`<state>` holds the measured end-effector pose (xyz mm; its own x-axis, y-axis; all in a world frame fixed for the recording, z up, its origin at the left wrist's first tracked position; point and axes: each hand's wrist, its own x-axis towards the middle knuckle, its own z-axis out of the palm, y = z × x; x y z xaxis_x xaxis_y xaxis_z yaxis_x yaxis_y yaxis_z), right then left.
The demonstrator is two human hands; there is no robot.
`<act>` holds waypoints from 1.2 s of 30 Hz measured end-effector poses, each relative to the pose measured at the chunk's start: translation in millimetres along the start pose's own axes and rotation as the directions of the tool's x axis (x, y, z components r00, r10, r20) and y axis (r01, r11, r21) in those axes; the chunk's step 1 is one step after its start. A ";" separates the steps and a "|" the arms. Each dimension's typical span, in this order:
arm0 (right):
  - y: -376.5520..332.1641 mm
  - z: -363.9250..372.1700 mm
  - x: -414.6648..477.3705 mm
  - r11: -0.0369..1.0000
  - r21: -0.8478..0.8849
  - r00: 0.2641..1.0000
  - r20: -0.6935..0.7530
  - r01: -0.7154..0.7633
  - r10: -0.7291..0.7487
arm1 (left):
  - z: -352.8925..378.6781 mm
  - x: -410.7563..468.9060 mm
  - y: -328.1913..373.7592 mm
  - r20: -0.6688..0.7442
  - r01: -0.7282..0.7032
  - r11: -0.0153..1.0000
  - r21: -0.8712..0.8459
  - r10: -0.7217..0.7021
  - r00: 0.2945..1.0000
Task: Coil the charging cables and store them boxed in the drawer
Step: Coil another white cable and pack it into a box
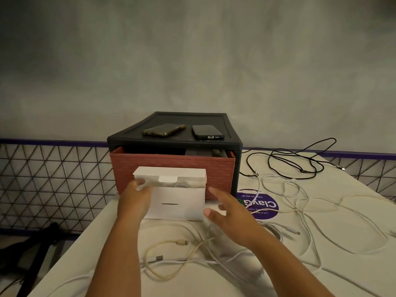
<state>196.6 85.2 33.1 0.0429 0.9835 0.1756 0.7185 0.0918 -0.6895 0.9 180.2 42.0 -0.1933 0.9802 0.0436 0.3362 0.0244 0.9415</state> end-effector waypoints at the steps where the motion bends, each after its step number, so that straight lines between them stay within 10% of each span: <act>1: 0.0 1.6 0.0 1.000 0.017 1.000 0.007 -0.007 0.007 | 0.6 -0.8 0.7 -0.001 -0.009 1.000 0.002 0.009 1.000; 14: 7.4 -28.0 0.7 0.975 0.192 0.992 -0.049 -0.108 0.120 | 7.6 -8.8 5.2 0.205 -0.078 0.991 -0.112 0.100 0.974; 20: 35.2 -77.0 -6.1 0.966 -0.113 0.955 -0.212 -0.233 0.206 | 0.4 -9.9 6.2 0.308 -0.090 0.981 -0.170 0.140 0.941; 25: 65.0 -90.6 -12.0 0.697 -0.621 0.880 0.024 -0.358 0.474 | 2.5 -13.8 10.7 0.307 -0.143 0.975 -0.172 0.191 0.932; 36: 81.4 -72.7 -5.5 0.692 -0.609 0.862 0.025 -0.388 0.506 | -4.0 -19.2 24.0 0.318 -0.263 0.962 -0.079 0.274 0.908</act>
<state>305.3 75.9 27.1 0.3833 0.8983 -0.2148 0.9030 -0.4133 -0.1174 9.0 161.2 65.1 0.2100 0.9588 0.1913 0.3014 -0.2496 0.9202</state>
